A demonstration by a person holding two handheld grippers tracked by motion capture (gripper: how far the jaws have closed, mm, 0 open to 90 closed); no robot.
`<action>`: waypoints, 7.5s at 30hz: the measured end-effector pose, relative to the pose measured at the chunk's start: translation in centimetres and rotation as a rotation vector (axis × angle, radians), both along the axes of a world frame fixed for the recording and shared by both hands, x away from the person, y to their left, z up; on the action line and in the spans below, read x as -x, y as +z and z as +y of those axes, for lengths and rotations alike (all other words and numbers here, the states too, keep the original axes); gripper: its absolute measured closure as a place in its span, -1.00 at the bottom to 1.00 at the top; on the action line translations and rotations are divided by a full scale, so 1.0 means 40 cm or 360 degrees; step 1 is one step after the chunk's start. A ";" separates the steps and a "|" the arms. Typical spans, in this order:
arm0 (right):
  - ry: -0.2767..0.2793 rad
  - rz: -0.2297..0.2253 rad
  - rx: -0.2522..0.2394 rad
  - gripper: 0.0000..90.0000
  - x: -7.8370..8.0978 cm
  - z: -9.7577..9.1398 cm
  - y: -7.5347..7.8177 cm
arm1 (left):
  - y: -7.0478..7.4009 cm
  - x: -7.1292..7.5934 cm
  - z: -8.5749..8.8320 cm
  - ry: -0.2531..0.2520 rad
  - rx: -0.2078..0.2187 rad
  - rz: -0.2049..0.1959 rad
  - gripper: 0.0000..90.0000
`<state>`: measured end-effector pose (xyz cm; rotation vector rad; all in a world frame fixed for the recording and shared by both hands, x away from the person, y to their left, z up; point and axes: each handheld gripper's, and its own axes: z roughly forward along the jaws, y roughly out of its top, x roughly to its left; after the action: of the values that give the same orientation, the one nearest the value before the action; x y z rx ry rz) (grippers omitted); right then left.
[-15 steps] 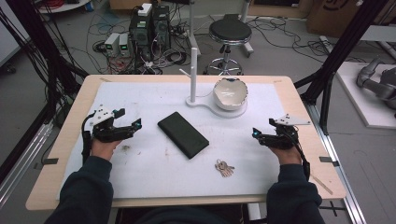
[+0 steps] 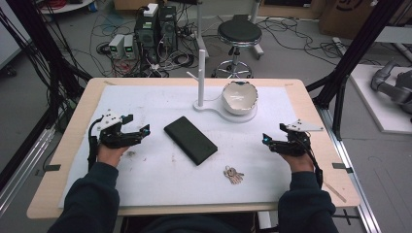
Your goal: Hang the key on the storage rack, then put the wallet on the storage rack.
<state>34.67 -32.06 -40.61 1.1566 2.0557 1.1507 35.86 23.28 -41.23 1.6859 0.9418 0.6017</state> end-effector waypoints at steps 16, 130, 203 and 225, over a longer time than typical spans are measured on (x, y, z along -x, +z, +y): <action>0.0353 0.0046 -0.0045 -0.24 0.036 0.087 0.004 | -0.010 -0.010 0.010 -0.0010 0.0040 0.0051 -0.54; 0.0251 0.0018 0.0030 -0.46 -0.114 0.144 0.117 | -0.012 -0.003 0.023 -0.0020 0.0103 0.0033 -0.56; 0.0797 -0.0051 0.0481 -0.30 0.048 0.546 -0.118 | -0.016 0.002 0.018 0.0003 0.0030 0.0062 -0.54; 0.0707 0.0061 0.0024 0.83 0.030 0.458 -0.013 | -0.018 0.000 0.015 -0.0006 0.0015 0.0065 -0.51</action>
<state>33.45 -13.74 -41.15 0.7347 2.4214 1.3135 35.85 23.89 -41.96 1.6971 0.9690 0.5612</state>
